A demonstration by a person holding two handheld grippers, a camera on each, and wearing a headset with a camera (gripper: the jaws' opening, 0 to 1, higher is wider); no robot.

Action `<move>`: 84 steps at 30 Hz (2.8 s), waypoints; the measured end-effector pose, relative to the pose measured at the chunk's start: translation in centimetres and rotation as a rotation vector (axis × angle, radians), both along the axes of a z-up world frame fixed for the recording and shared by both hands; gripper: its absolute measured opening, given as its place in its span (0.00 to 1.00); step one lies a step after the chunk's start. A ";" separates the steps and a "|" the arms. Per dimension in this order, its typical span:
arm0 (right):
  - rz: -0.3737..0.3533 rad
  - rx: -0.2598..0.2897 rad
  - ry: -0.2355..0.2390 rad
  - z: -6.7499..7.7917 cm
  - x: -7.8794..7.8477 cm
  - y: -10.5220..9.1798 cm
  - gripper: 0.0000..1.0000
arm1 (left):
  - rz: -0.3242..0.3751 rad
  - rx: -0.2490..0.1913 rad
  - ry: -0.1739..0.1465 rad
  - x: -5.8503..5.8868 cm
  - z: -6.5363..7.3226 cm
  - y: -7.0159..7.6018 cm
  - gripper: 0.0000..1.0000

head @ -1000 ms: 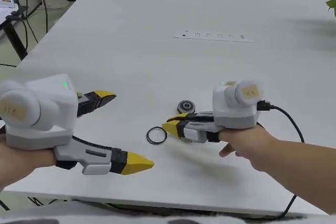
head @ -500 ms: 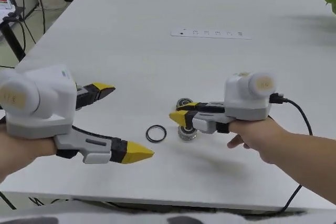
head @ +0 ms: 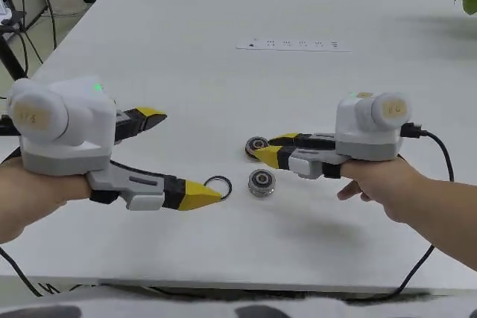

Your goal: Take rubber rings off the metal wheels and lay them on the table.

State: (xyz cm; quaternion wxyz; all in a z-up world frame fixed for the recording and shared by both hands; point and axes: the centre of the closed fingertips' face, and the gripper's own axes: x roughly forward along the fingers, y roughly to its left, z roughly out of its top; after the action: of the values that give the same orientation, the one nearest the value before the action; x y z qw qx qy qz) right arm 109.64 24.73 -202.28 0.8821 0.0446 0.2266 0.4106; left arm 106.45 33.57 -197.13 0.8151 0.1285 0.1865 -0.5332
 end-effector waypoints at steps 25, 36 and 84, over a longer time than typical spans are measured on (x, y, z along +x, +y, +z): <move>-0.008 -0.091 -0.023 -0.9 1.0 -2.8 0.29 | -0.017 0.022 0.015 3.8 -1.0 -3.0 0.75; 0.003 -0.127 -0.030 -1.9 1.4 -3.0 0.31 | -0.027 0.041 0.033 4.9 -2.3 -4.0 0.66; 0.045 -0.178 -0.023 -4.3 2.4 -2.3 0.33 | -0.092 0.120 0.090 6.8 -7.1 -8.8 0.33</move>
State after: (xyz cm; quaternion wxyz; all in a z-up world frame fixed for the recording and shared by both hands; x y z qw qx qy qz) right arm 112.00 22.48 -206.62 0.8756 -0.0436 0.2531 0.4092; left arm 113.23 24.81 -204.19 0.7715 0.1612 0.2485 -0.5631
